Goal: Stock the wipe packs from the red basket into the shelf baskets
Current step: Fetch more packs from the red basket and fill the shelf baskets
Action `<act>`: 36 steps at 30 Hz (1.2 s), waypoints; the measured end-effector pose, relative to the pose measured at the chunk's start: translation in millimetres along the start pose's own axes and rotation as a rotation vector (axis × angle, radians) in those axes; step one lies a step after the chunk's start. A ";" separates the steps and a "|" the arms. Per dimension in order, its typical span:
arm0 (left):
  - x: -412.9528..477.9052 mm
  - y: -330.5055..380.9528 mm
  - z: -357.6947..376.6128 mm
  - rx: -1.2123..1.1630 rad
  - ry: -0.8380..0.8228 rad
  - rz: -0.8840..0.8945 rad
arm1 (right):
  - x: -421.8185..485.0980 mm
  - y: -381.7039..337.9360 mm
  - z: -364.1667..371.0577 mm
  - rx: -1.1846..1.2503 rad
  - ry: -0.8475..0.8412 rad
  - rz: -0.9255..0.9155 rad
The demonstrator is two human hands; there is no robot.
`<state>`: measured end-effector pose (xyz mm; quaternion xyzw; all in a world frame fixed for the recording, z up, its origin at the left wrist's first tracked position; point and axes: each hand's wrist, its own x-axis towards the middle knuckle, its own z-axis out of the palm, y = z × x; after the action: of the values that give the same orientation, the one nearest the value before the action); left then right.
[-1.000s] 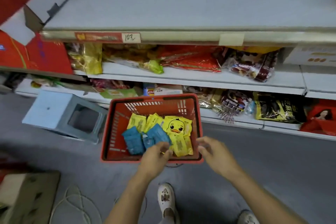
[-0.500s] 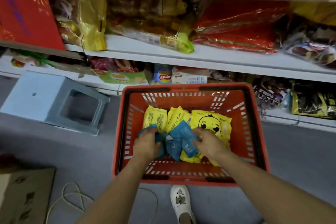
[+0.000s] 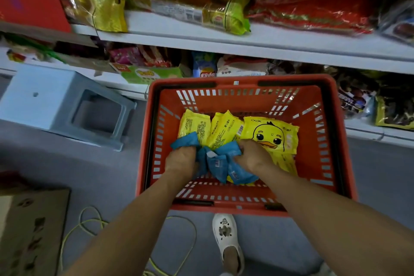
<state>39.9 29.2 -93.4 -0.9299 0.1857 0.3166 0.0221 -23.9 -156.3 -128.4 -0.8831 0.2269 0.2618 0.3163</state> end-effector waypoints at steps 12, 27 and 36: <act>-121.4 95.4 -65.6 -1.414 0.167 -0.226 | -150.3 20.1 -98.2 0.286 0.533 -0.350; -244.1 382.3 -134.5 -1.710 0.114 0.156 | -323.1 200.3 -252.6 0.070 0.828 -0.565; -277.0 547.5 -143.6 -1.697 0.069 0.297 | -402.8 320.5 -363.3 0.878 0.657 -0.057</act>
<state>-275.9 -411.0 228.5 -0.6071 0.0064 0.3194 -0.7276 -395.7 -531.0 215.4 -0.7092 0.3776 -0.1559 0.5745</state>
